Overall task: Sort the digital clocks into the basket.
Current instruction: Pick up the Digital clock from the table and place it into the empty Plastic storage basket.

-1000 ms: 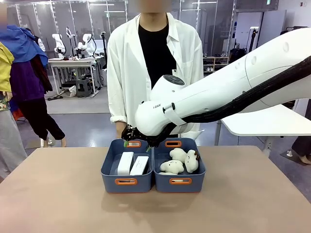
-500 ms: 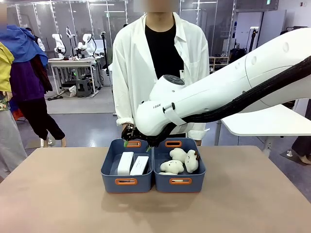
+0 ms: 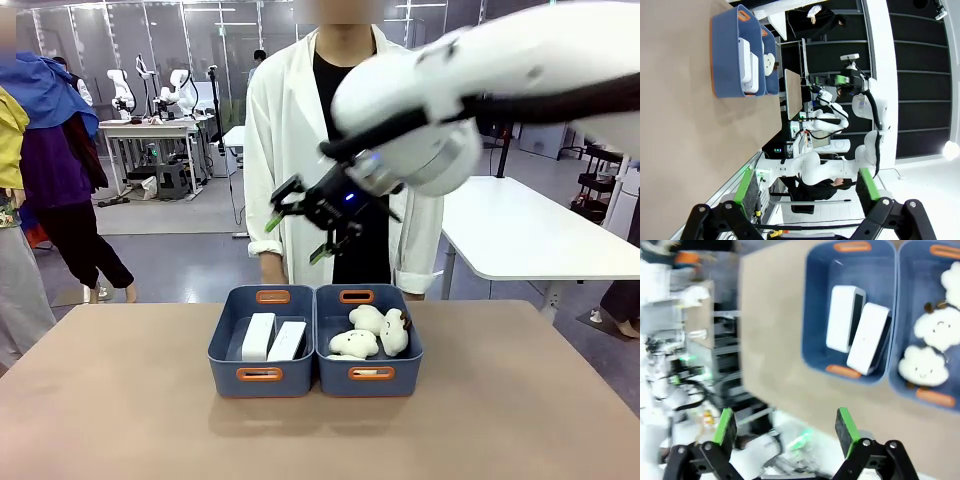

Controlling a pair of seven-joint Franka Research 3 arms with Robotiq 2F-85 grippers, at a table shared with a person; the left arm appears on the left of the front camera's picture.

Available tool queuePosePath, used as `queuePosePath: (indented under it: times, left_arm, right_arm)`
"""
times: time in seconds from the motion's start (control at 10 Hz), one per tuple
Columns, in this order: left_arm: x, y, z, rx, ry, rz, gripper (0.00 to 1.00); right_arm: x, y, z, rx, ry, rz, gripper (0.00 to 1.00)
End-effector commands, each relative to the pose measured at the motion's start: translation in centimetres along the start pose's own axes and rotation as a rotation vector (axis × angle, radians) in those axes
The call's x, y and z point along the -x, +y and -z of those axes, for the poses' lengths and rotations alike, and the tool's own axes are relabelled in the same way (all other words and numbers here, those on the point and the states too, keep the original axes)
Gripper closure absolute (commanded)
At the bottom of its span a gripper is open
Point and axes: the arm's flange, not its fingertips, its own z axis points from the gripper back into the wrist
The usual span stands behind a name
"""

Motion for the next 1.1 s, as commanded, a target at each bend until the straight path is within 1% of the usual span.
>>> queuePosePath:
  times: [0.0,0.2,0.4,0.6,0.8,0.9,1.0]
  left_arm:
    - [0.4,-0.4,0.0,-0.022,-0.004,-0.015,0.00]
    - [0.4,-0.4,0.0,-0.022,-0.004,-0.015,0.00]
    - [0.4,-0.4,0.0,-0.022,-0.004,-0.015,0.00]
    - [0.4,-0.4,0.0,-0.022,-0.004,-0.015,0.00]
    - [0.4,-0.4,0.0,-0.022,-0.004,-0.015,0.00]
    - [0.4,-0.4,0.0,-0.022,-0.004,-0.015,0.00]
    - [0.4,-0.4,0.0,-0.022,-0.004,-0.015,0.00]
  right_arm:
    - [0.6,-9.4,-6.8,-0.219,0.073,0.156,0.00]
    - [0.8,-15.1,-12.3,-0.453,0.118,0.216,0.00]
    - [0.4,-22.1,-17.1,-0.637,0.092,0.257,0.00]
    - [0.6,-26.9,-20.4,-0.671,0.102,0.281,0.00]
    - [2.1,-30.0,-23.6,-0.654,0.066,0.318,0.00]
    - [2.6,-30.5,-24.6,-0.599,0.038,0.342,0.00]
    - [2.1,-30.7,-24.1,-0.518,0.037,0.391,0.00]
